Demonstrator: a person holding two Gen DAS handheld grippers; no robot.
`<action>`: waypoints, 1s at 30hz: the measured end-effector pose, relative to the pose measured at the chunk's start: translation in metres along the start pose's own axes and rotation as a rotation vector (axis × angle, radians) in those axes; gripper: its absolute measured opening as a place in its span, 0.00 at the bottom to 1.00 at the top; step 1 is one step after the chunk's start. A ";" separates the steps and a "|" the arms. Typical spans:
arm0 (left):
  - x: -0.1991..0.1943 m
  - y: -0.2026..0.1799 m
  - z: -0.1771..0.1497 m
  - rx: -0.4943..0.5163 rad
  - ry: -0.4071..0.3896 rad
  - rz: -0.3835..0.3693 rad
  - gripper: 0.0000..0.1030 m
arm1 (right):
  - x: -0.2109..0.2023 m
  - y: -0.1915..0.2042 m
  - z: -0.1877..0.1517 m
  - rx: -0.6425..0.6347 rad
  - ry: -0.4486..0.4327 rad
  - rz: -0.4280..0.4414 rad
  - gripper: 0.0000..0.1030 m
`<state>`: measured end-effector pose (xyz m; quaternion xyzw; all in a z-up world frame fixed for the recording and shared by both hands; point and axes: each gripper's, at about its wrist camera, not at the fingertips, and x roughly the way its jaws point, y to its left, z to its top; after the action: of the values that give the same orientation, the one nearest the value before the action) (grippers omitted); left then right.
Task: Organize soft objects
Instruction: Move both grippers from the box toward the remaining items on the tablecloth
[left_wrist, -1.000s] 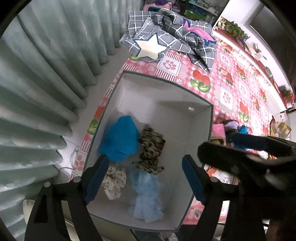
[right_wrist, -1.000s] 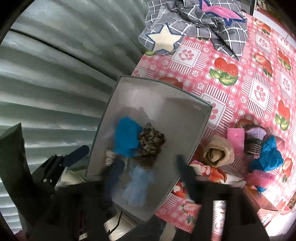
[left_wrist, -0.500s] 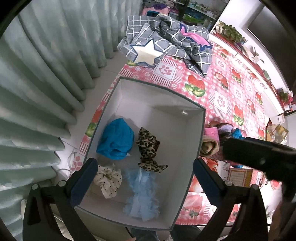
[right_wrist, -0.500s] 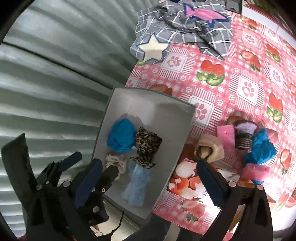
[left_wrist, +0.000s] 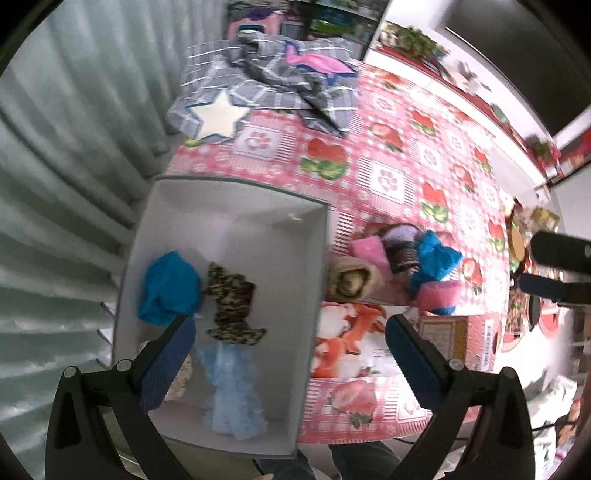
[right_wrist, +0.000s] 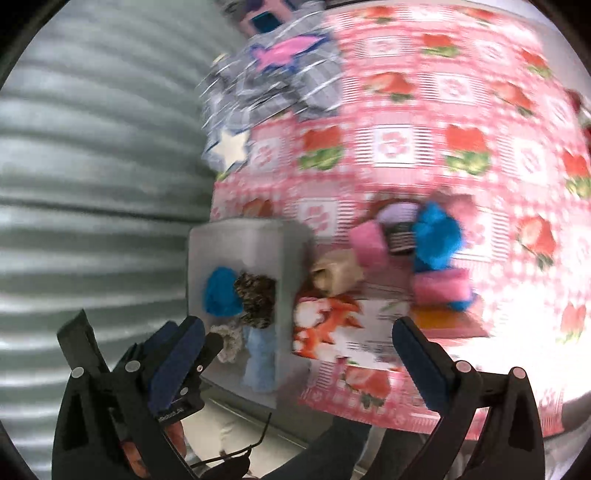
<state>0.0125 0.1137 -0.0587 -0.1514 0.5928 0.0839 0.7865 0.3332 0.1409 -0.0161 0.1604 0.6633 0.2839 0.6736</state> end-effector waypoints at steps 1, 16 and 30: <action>0.002 -0.008 0.001 0.019 0.005 0.000 1.00 | -0.004 -0.010 0.001 0.020 -0.008 -0.004 0.99; 0.042 -0.086 0.025 0.188 0.075 0.038 1.00 | 0.013 -0.128 0.033 0.158 0.057 -0.115 0.99; 0.112 -0.126 0.068 0.256 0.204 0.123 1.00 | 0.148 -0.142 0.095 -0.053 0.242 -0.205 0.99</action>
<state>0.1455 0.0131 -0.1314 -0.0212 0.6834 0.0401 0.7287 0.4447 0.1325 -0.2118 0.0385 0.7450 0.2481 0.6181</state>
